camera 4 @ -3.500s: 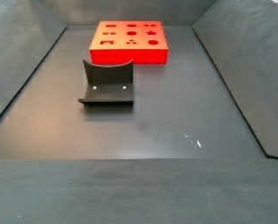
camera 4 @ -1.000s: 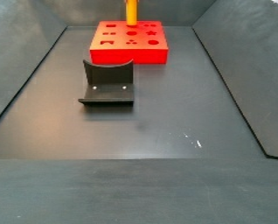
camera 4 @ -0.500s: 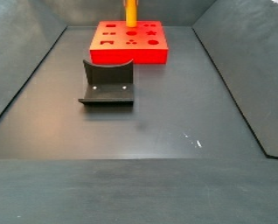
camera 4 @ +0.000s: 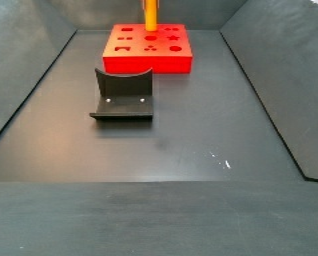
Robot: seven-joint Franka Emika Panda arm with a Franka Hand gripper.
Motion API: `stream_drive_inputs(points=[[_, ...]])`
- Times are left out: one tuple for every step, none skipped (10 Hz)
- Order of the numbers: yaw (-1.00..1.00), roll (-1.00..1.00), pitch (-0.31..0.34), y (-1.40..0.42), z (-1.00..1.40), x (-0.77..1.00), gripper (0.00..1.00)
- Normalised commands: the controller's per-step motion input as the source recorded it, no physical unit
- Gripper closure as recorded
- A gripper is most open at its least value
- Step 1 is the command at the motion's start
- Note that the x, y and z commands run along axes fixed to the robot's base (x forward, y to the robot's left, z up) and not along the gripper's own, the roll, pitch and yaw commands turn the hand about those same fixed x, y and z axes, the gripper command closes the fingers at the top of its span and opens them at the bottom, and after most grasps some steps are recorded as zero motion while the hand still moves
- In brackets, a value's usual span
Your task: Insert the oval object.
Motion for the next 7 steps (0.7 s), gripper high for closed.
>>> stream_drive_inputs(points=[[-0.02,0.12,-0.009,-0.02,-0.65,0.01,1.00],[-0.01,0.11,-0.011,-0.02,-0.63,0.00,1.00],[-0.01,0.14,-0.010,-0.07,-0.63,0.00,1.00],[-0.02,0.21,-0.007,-0.13,-0.65,0.00,1.00],[0.00,0.26,-0.020,-0.20,-0.71,0.00,1.00],[0.00,0.29,-0.021,-0.22,-0.76,0.00,1.00],[0.00,0.19,-0.001,-0.16,-0.63,0.02,1.00]])
